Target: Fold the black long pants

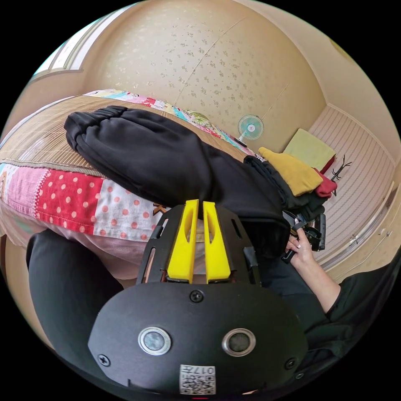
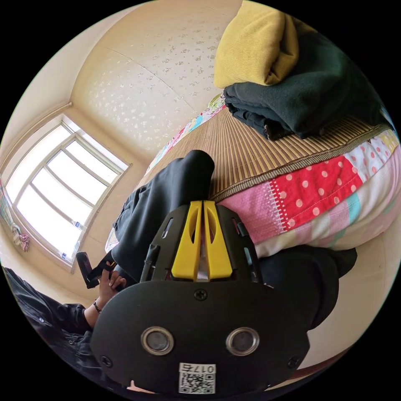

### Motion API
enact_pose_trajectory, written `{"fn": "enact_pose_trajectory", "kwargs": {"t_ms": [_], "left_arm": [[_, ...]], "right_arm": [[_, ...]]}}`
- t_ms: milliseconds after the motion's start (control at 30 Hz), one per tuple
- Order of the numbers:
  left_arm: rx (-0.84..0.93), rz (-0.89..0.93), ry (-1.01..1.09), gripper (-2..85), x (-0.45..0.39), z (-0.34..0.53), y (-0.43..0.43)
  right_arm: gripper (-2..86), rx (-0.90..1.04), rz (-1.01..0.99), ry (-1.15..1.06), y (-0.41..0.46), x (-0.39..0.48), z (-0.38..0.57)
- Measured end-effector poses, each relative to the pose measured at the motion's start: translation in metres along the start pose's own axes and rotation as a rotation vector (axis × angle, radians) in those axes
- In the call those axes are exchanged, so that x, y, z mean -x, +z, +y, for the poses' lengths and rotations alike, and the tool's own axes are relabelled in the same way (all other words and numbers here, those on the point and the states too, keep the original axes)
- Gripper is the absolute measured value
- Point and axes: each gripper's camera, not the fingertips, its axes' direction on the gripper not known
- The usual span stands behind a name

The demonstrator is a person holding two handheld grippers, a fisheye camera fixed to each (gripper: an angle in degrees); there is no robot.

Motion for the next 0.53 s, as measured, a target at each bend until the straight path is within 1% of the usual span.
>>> {"fn": "enact_pose_trajectory", "kwargs": {"t_ms": [100,167,200,233,267,333,367,400,433,467,500,533], "left_arm": [[0.004,0.002,0.000,2.9,-0.003,0.002,-0.004],[0.004,0.005,-0.005,2.7,-0.005,0.005,-0.008],[0.004,0.006,-0.007,2.7,-0.005,0.006,-0.009],[0.004,0.008,-0.012,2.7,-0.006,0.007,-0.011],[0.004,0.015,-0.019,2.7,-0.006,0.009,-0.014],[0.000,0.043,-0.042,2.7,-0.004,0.012,-0.018],[0.000,0.069,-0.060,2.7,-0.002,0.013,-0.023],[0.003,0.080,-0.064,2.7,-0.002,0.014,-0.026],[-0.004,0.088,-0.059,2.8,-0.006,0.014,-0.039],[-0.069,0.076,-0.030,3.1,-0.014,0.017,-0.061],[-0.116,0.065,-0.011,3.2,-0.019,0.019,-0.074],[-0.206,0.029,0.024,3.5,-0.028,0.025,-0.098]], "right_arm": [[0.4,0.004,0.028,-0.019,0.010,0.011,0.005],[0.6,-0.019,0.129,0.000,0.008,0.025,0.009],[0.6,-0.052,0.153,0.045,0.001,0.028,0.011],[0.7,-0.148,0.154,0.107,-0.016,0.036,0.020],[0.9,-0.241,0.099,0.082,-0.032,0.049,0.031],[1.3,-0.316,0.054,0.030,-0.045,0.075,0.043],[1.8,-0.320,0.053,-0.004,-0.043,0.096,0.045],[2.1,-0.308,0.045,-0.038,-0.039,0.108,0.044],[2.8,-0.252,0.009,-0.140,-0.024,0.135,0.038],[3.7,-0.166,-0.039,-0.258,-0.005,0.163,0.032],[4.3,-0.123,-0.060,-0.314,0.007,0.178,0.029],[5.6,-0.048,-0.084,-0.424,0.031,0.208,0.026]]}}
